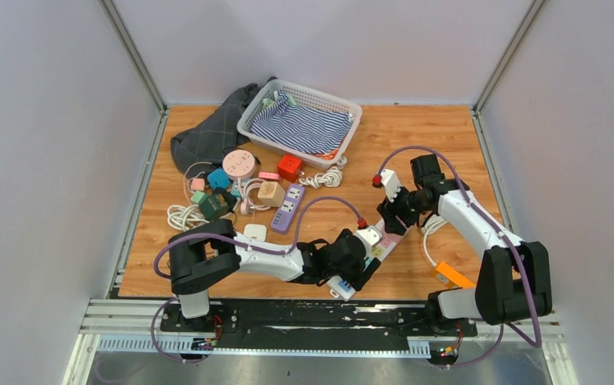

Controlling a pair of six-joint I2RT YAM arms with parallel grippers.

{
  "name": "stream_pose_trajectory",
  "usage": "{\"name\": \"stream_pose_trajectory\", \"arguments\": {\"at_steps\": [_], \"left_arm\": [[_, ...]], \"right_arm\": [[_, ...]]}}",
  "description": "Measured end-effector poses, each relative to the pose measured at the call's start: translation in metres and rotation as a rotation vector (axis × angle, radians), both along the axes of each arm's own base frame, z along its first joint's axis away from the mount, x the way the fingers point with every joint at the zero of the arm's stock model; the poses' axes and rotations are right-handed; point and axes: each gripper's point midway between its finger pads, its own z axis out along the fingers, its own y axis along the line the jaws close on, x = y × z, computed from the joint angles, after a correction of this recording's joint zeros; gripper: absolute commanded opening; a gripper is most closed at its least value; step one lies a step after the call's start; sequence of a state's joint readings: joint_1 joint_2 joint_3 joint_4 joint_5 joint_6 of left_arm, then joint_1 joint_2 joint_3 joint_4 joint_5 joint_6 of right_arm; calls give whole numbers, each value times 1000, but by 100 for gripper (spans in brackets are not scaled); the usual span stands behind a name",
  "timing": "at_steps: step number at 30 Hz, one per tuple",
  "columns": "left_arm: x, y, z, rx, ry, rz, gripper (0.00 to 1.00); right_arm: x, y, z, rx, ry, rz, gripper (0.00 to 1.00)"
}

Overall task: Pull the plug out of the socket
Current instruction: Remove the plug from the socket.

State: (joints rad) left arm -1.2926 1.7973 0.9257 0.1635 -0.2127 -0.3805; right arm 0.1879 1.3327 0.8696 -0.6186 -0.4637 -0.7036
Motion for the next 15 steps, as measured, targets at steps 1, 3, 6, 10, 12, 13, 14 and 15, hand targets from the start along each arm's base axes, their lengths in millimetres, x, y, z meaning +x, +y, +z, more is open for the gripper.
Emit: {"name": "stream_pose_trajectory", "arguments": {"at_steps": [1, 3, 6, 10, 12, 13, 14, 15], "left_arm": [[0, 0, 0, 0, 0, 0, 0], [0, 0, 0, 0, 0, 0, 0], [0, 0, 0, 0, 0, 1, 0], [-1, 0, 0, -2, 8, 7, 0], [-1, 0, 0, -2, 9, 8, 0], [-1, 0, 0, -2, 10, 8, 0], [-1, 0, 0, -2, 10, 8, 0], [-1, 0, 0, -2, 10, 8, 0]], "right_arm": [[0, 0, 0, 5, 1, 3, 0], [-1, 2, 1, 14, 0, 13, 0], [-4, 4, 1, 14, -25, 41, 0], [-5, 7, 1, -11, -59, 73, 0], [-5, 7, 0, -27, -68, 78, 0], [-5, 7, 0, -35, -72, 79, 0], [-5, 7, 0, -42, -75, 78, 0], [-4, 7, 1, -47, -77, 75, 0]]}}
